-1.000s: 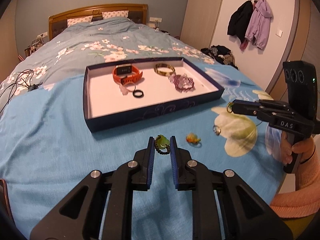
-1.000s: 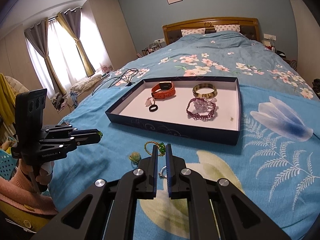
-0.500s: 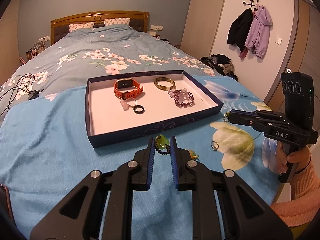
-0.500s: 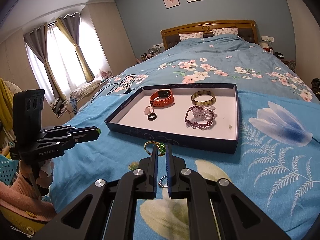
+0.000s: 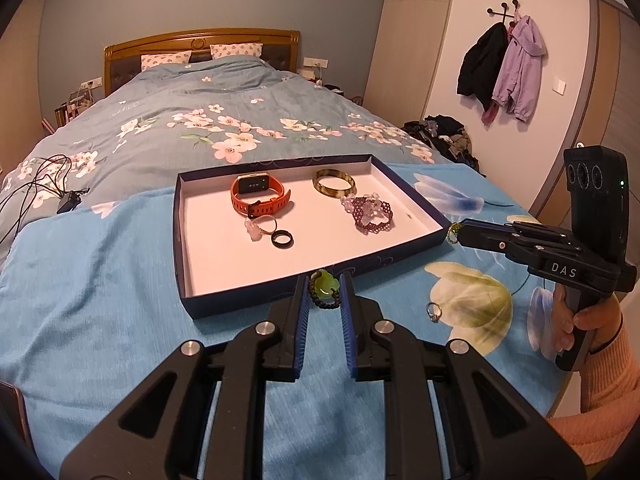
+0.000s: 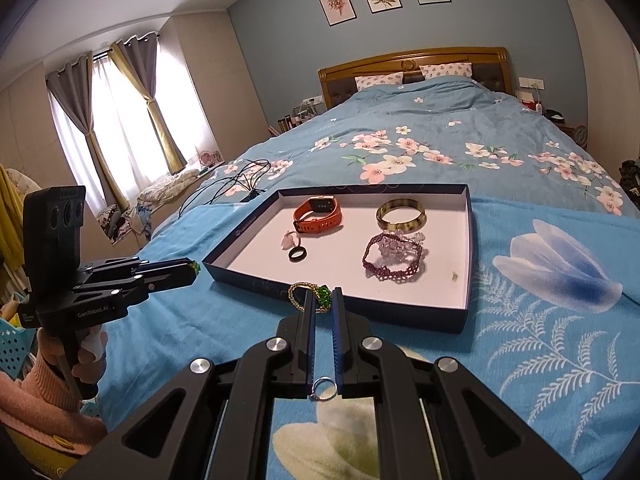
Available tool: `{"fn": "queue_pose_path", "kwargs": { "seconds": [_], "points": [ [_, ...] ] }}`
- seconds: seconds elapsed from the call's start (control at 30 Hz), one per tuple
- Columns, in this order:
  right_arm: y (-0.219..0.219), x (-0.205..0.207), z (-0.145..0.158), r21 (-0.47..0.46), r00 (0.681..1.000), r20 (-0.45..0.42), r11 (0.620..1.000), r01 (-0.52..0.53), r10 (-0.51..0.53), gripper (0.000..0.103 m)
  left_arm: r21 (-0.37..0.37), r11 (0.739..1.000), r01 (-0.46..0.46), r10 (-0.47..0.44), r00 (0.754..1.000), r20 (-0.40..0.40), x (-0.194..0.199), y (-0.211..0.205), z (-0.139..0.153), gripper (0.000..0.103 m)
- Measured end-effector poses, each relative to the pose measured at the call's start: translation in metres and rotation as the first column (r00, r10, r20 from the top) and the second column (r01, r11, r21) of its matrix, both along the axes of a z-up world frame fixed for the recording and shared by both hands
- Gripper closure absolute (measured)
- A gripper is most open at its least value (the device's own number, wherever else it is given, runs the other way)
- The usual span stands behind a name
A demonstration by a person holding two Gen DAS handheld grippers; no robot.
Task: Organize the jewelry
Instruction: 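Carry the green-stone ring into the tray with the left tool while the right tool carries the gold chain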
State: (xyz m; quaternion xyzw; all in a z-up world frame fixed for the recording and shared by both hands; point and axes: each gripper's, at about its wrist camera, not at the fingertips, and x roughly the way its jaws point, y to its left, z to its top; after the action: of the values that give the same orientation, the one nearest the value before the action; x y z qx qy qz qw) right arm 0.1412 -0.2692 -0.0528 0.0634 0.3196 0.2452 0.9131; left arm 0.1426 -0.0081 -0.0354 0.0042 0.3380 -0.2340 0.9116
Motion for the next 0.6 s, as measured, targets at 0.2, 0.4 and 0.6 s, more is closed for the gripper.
{"fn": "queue_pose_path", "kwargs": {
  "seconds": [0.2,0.4,0.6],
  "points": [
    [-0.001,0.006,0.001,0.001,1.0,0.004,1.0,0.01,-0.01,0.097,-0.001,1.0,-0.006,0.006,1.0,0.002,0.005,-0.001,0.0,0.087],
    [-0.003,0.011,0.002,0.005,1.0,0.007,1.0,0.017,-0.017,0.097,0.0,1.0,-0.016,0.016,1.0,0.001,0.012,-0.002,0.0,0.087],
    [-0.004,0.018,0.002,0.005,1.0,0.005,1.0,0.021,-0.021,0.097,0.003,1.0,-0.019,0.019,1.0,0.002,0.017,-0.004,0.0,0.087]
  ]
}}
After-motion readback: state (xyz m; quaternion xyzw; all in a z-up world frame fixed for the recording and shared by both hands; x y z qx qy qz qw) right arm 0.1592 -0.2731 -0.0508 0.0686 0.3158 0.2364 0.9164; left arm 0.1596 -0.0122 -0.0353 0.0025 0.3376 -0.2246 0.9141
